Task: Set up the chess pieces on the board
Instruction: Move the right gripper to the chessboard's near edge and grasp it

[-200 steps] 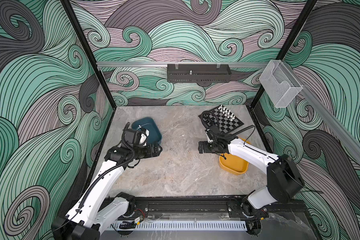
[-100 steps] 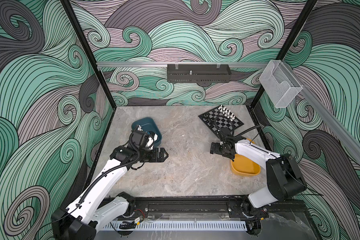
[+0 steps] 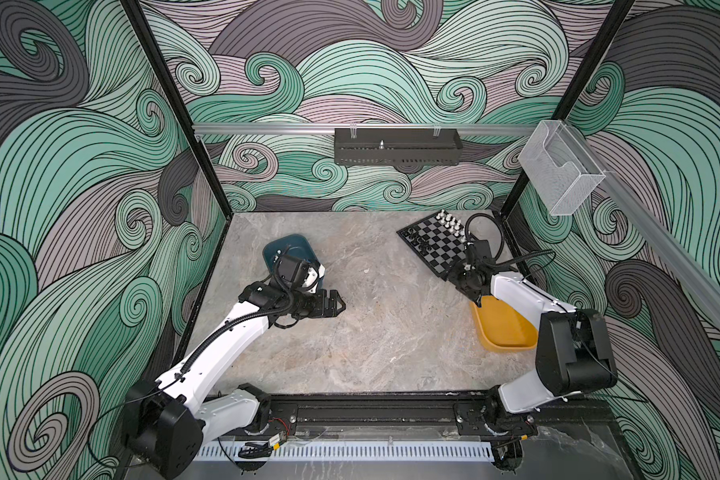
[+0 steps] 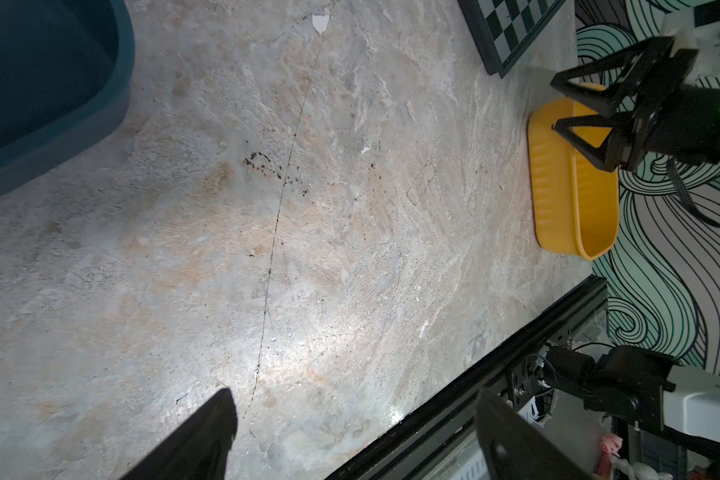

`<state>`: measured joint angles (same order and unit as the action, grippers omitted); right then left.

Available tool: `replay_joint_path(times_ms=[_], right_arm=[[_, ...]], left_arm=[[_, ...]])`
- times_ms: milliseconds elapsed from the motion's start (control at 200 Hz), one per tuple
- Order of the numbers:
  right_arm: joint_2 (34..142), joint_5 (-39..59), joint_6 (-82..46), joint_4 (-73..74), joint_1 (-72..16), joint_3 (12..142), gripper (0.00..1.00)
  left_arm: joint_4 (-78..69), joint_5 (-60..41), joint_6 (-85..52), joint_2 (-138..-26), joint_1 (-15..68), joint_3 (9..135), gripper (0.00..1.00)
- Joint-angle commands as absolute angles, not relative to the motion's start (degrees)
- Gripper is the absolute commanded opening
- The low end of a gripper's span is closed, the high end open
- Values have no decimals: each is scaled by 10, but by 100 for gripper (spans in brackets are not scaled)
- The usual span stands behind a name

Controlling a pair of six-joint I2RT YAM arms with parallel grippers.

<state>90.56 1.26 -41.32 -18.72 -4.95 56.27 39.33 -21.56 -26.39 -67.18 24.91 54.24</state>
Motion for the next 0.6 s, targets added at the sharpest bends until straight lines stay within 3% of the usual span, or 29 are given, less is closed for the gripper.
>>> replay_joint_path(times_ms=[0, 300, 595], right_arm=[[946, 30, -471, -121, -26, 581, 74], [1055, 27, -508, -74, -7, 646, 61], [1114, 23, -521, -60, -5, 683, 56]], left_arm=[[376, -237, -279, -691, 255, 589, 92], [398, -243, -258, -711, 255, 613, 92], [416, -236, -243, -707, 255, 616, 92]])
